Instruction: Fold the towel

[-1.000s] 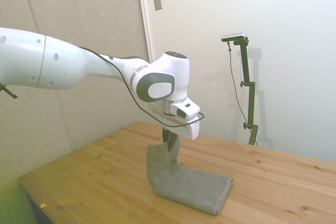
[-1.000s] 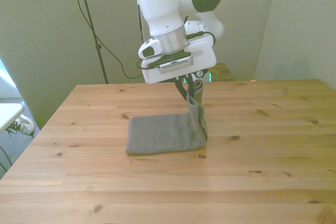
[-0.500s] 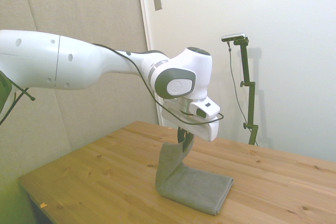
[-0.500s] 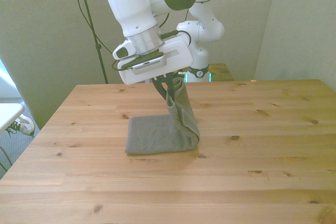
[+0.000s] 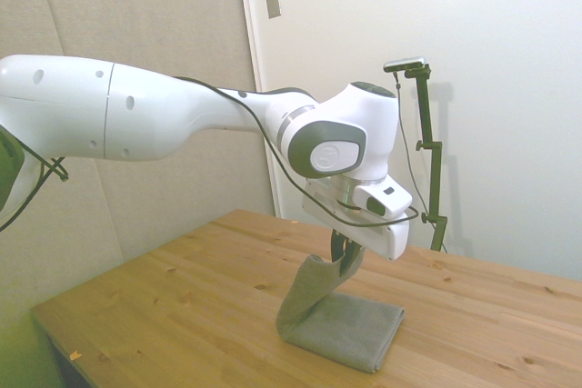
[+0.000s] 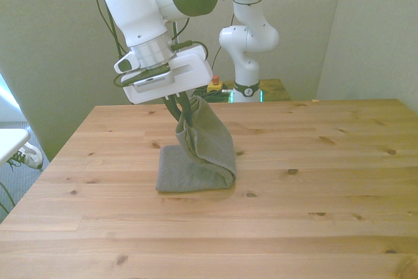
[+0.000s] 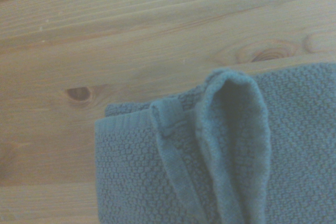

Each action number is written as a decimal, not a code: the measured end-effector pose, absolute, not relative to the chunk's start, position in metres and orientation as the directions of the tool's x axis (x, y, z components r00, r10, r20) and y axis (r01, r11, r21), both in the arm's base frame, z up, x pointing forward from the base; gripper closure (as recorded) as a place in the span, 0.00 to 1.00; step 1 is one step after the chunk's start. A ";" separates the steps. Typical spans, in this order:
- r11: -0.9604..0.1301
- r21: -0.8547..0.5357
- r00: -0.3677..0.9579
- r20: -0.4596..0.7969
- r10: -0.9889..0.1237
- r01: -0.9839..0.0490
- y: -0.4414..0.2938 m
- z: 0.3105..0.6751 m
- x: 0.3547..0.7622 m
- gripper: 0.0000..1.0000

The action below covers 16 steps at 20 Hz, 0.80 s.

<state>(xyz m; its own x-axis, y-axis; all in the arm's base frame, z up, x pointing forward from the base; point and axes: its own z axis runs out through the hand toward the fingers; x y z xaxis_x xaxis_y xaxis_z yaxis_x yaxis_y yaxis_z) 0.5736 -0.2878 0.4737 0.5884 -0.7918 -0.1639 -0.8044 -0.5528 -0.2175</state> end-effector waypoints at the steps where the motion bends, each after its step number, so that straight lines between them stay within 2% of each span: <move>1: -0.551 -0.218 0.587 -0.162 -0.793 -0.805 -0.290 0.474 0.574 0.00; 13: -0.551 -0.219 0.585 -0.146 -0.797 -0.805 -0.293 0.482 0.574 0.00; 16: -0.526 -0.145 0.540 -0.081 -0.838 -0.838 -0.279 0.495 0.565 0.00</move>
